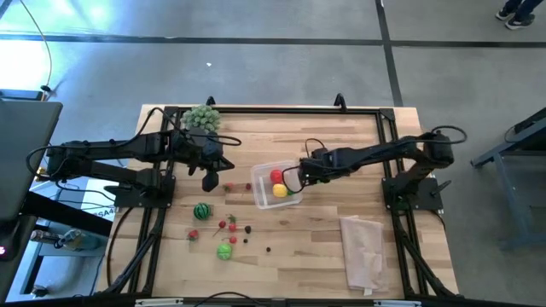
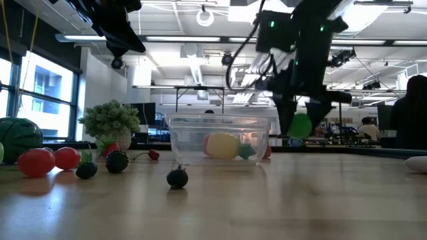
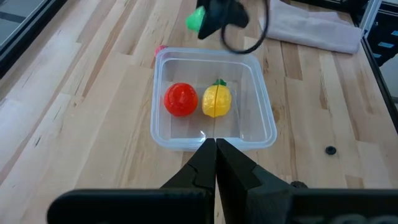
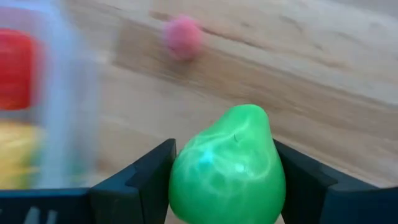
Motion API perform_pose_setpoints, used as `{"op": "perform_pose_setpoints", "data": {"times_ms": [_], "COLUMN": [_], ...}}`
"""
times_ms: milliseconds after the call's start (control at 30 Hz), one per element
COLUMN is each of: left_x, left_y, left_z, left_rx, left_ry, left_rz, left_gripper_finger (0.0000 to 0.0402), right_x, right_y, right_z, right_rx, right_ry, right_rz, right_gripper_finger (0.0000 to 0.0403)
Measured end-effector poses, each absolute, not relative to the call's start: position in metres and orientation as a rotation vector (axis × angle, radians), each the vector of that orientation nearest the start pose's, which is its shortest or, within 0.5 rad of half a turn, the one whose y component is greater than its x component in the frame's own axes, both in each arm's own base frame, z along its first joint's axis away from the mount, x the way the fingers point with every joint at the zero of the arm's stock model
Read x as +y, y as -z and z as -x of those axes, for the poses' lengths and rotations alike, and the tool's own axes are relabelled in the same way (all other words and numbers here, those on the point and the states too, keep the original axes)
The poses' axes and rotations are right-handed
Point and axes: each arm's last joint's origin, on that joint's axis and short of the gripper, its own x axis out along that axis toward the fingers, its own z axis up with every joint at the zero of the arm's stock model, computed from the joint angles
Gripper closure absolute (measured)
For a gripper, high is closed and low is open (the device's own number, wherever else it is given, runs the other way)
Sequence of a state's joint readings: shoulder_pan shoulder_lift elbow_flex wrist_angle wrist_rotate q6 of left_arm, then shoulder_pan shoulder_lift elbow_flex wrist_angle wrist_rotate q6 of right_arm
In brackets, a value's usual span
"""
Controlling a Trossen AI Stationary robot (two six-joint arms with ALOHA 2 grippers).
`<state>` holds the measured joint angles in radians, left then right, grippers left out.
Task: Pick and placing Produce into tupperware
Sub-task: Put the green pear into the transparent bin
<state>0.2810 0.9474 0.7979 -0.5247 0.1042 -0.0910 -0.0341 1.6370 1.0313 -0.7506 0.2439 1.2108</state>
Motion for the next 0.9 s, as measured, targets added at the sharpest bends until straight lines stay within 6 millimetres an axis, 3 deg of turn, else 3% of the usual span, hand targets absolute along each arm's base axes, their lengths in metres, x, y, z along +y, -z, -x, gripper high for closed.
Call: {"op": "perform_pose_setpoints", "data": {"times_ms": [267, 467, 600, 900], "left_x": [0.050, 0.051, 0.051, 0.050], "left_y": [-0.280, -0.280, -0.280, -0.280], "left_z": [-0.186, -0.186, -0.186, -0.186], "left_rx": [0.655, 0.655, 0.655, 0.655], "left_ry": [-0.201, -0.201, -0.201, -0.201], "left_rz": [0.217, 0.217, 0.217, 0.217], "left_gripper_finger": [0.0401, 0.0401, 0.0401, 0.0401], "right_x": [0.003, 0.014, 0.010, -0.009], "right_y": [-0.235, -0.254, -0.247, -0.197], "right_z": [-0.311, -0.327, -0.333, -0.358], "right_rx": [0.700, 0.537, 0.544, 0.695], "right_ry": [0.575, 0.306, 0.315, 0.335], "right_rz": [-0.657, -0.466, -0.443, -0.426], "right_gripper_finger": [0.0185, 0.0185, 0.0185, 0.0185]}}
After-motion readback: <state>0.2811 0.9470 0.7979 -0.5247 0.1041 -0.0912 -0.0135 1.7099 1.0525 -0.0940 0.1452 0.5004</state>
